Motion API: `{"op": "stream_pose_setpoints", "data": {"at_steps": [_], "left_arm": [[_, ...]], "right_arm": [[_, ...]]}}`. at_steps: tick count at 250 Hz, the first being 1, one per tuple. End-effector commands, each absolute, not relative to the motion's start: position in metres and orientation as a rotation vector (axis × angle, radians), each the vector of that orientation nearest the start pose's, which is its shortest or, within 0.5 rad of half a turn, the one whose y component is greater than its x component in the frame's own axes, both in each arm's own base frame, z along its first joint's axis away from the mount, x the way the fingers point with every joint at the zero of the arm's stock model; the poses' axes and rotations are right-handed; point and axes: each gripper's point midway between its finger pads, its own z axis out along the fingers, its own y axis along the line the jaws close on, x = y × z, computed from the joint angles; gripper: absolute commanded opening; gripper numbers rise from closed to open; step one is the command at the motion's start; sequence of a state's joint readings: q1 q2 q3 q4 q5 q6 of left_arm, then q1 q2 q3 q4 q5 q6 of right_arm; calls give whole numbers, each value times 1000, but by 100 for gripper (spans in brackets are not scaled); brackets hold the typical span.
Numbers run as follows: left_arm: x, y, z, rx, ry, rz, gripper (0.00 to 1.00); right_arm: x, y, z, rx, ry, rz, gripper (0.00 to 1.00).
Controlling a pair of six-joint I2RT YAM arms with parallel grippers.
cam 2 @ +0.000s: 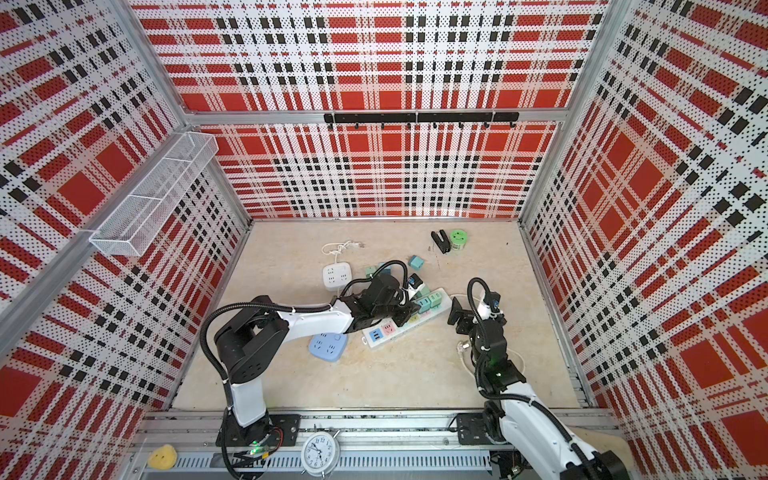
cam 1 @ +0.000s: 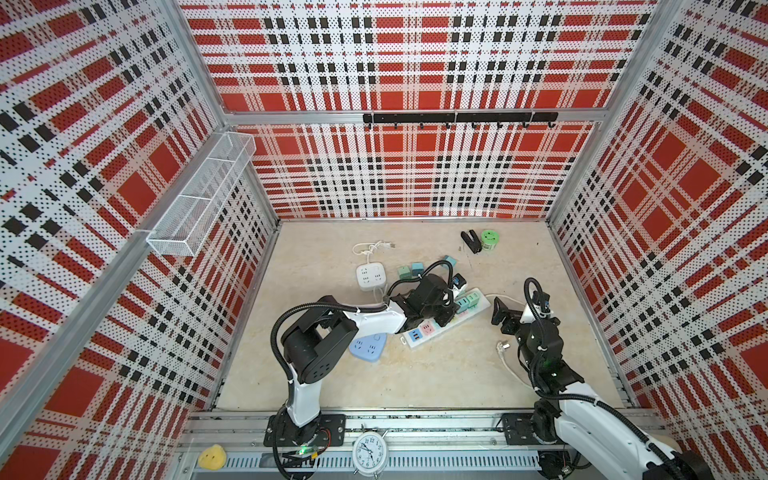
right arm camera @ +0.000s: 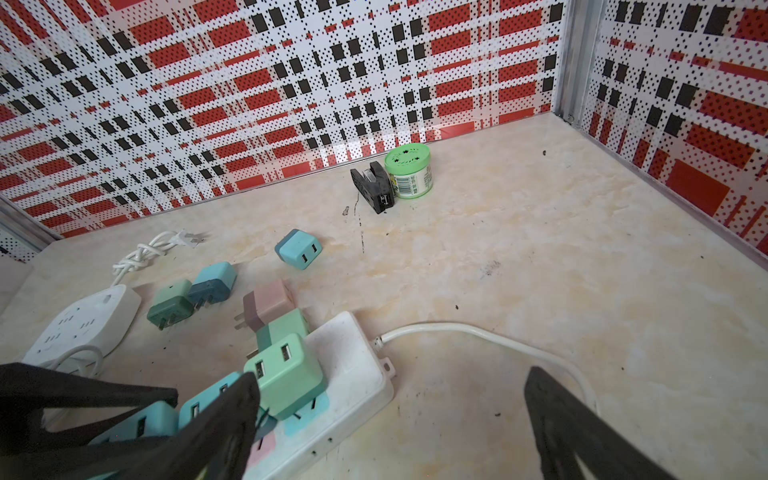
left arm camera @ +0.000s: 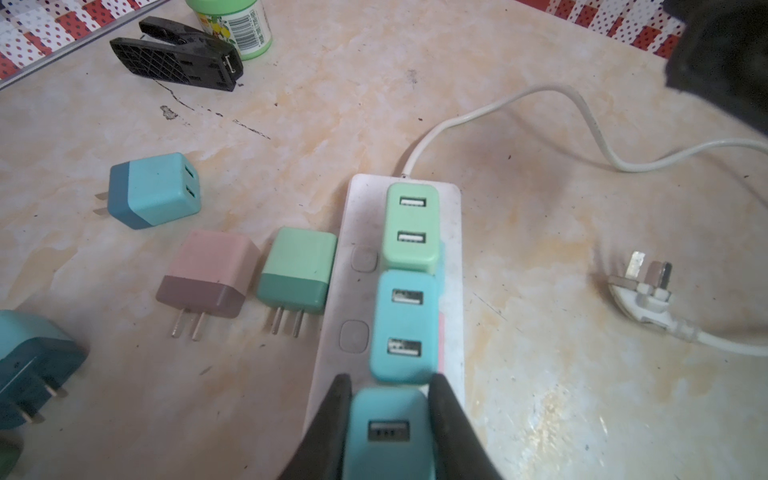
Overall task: Insert the plug
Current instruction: 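Lower the teal adapter with left gripper into the socket next to the plugged teal adapter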
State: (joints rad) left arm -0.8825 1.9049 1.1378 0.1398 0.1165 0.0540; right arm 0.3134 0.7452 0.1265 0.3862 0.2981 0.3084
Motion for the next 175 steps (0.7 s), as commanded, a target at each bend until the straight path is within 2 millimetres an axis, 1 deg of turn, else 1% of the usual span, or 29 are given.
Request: {"op": "stream_pose_setpoints", "data": {"at_steps": [1, 49, 105, 146, 167, 175], "left_arm": [[307, -427, 88, 1110, 1956, -646, 0], [301, -424, 94, 1057, 1847, -691, 0], [301, -418, 94, 1030, 1806, -718, 0], [295, -415, 104, 1029, 1750, -723, 0], [291, -415, 113, 1028, 1698, -764, 0], [289, -415, 114, 1029, 1688, -783, 0]], "right_arm": [[295, 43, 155, 218, 1741, 202, 100], [295, 43, 154, 216, 1743, 204, 100], [295, 44, 155, 214, 1741, 207, 100], [294, 44, 155, 214, 1740, 210, 100], [294, 44, 155, 215, 1740, 209, 100], [294, 44, 154, 214, 1743, 208, 100]]}}
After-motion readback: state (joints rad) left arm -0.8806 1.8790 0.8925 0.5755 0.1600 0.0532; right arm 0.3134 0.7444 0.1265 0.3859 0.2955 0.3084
